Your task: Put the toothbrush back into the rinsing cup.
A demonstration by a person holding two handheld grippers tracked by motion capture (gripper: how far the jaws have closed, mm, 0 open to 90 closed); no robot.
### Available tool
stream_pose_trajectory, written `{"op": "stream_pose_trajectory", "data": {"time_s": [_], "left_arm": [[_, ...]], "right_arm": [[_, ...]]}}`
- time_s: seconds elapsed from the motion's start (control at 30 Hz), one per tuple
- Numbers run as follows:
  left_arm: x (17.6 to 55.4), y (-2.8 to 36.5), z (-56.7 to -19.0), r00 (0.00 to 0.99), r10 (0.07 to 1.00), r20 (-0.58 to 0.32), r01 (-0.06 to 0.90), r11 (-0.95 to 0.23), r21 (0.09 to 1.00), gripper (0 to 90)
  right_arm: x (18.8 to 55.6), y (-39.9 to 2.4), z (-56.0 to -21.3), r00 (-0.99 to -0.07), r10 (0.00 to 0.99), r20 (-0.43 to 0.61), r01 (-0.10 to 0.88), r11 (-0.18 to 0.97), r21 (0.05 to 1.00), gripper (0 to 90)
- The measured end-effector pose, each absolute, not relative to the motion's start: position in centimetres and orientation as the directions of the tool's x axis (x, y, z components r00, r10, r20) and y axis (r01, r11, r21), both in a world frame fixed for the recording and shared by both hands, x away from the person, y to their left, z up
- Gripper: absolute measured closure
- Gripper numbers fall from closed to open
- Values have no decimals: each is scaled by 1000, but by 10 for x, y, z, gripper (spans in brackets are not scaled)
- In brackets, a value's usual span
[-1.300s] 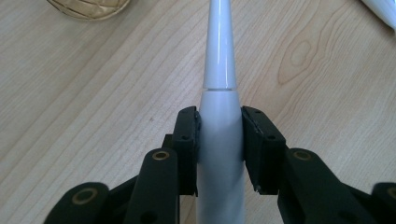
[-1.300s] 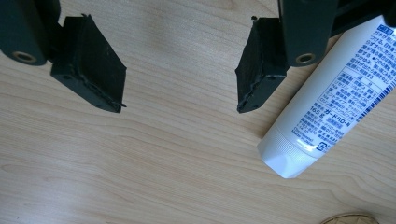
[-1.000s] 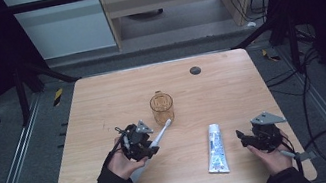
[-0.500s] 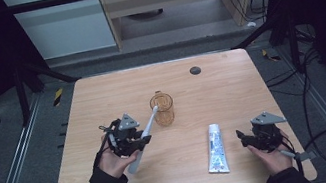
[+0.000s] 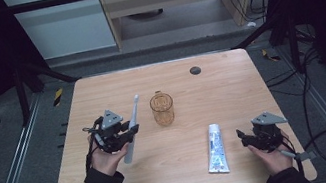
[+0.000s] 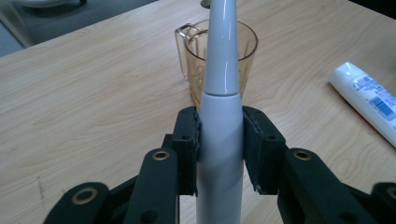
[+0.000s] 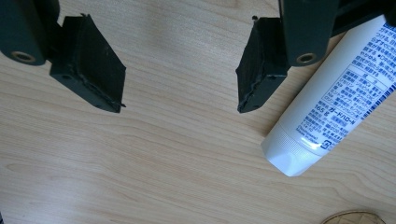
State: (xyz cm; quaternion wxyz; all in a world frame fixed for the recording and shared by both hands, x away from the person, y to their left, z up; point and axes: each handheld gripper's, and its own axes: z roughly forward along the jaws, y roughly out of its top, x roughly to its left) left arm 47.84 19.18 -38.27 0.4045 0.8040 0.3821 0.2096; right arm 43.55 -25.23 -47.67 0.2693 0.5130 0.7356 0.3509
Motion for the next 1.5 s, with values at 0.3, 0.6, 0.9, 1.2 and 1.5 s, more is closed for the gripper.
{"op": "stream_pose_trajectory", "data": {"time_s": [0.3, 0.6, 0.9, 1.2, 1.5], "left_arm": [[483, 204, -377, 549, 835, 31, 411, -302, 860, 671], [499, 212, -364, 500, 866, -1, 378, -218, 900, 671], [518, 201, -346, 478, 877, -44, 322, -129, 938, 671], [533, 188, -328, 462, 886, -39, 252, -90, 964, 671], [549, 177, -324, 450, 891, -64, 212, -37, 977, 671]], "right_arm": [[436, -252, -479, -322, 946, -44, 551, 225, 804, 296], [437, -252, -481, -312, 949, -49, 540, 220, 812, 266], [436, -253, -482, -308, 950, -45, 537, 213, 816, 251], [436, -252, -484, -306, 951, -52, 528, 215, 822, 241], [436, -253, -485, -308, 949, -66, 514, 224, 828, 236]]}}
